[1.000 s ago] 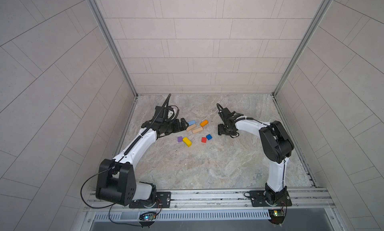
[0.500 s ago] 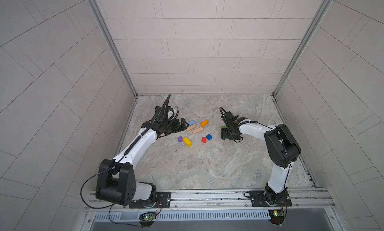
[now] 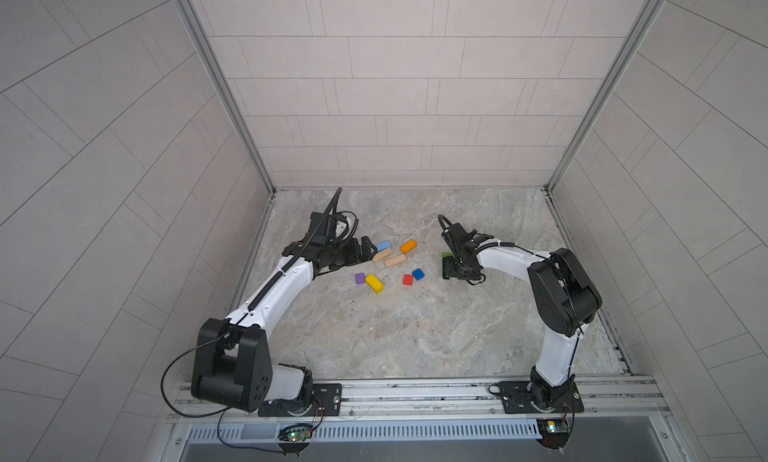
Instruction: Build the wood block tower
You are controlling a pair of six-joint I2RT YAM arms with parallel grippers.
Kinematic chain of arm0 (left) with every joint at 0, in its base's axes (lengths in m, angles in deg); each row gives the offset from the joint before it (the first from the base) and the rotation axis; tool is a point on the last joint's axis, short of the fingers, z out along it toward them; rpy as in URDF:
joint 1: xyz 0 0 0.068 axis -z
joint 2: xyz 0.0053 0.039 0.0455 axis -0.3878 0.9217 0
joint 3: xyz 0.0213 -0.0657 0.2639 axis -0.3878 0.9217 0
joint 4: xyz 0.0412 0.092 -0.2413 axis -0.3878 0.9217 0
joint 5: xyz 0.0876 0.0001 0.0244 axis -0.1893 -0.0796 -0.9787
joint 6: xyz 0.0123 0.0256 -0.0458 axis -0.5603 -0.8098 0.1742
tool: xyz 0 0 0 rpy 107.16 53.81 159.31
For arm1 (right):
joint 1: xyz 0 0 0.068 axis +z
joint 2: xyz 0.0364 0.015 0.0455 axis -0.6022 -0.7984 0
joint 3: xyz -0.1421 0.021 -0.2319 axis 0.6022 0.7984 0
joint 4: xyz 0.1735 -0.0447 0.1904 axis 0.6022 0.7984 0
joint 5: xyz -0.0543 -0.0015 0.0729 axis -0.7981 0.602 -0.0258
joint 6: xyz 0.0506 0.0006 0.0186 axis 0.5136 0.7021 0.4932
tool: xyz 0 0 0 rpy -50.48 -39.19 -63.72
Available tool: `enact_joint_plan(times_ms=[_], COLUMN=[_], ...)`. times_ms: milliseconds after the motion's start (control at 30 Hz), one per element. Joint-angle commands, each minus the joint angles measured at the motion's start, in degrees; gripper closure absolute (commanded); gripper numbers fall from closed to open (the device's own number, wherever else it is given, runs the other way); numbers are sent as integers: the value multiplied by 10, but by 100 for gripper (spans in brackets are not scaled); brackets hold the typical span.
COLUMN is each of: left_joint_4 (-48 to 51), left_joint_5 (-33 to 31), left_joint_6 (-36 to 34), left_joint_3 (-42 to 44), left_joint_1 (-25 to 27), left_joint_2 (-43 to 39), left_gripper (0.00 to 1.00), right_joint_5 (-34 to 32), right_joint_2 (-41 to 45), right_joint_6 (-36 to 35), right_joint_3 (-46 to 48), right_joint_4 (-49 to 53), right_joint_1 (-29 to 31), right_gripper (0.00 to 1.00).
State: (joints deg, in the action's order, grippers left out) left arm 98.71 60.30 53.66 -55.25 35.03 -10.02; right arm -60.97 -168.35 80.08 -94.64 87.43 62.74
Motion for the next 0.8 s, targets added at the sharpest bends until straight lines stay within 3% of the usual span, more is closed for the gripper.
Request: enact_joint_plan(times_ms=[0, 767], left_joint_4=[5, -8], left_joint_5=[-3, 20], left_joint_6=[-7, 0], left_joint_3=[1, 2], left_joint_1=[3, 3], left_joint_2=[-13, -6], left_gripper=[0, 0], right_joint_5=[-17, -18], right_joint_2=[8, 46], right_joint_6=[5, -21], right_joint_3=[-6, 1], right_joint_4=[25, 5], right_joint_1=[4, 11], right_gripper=[28, 7])
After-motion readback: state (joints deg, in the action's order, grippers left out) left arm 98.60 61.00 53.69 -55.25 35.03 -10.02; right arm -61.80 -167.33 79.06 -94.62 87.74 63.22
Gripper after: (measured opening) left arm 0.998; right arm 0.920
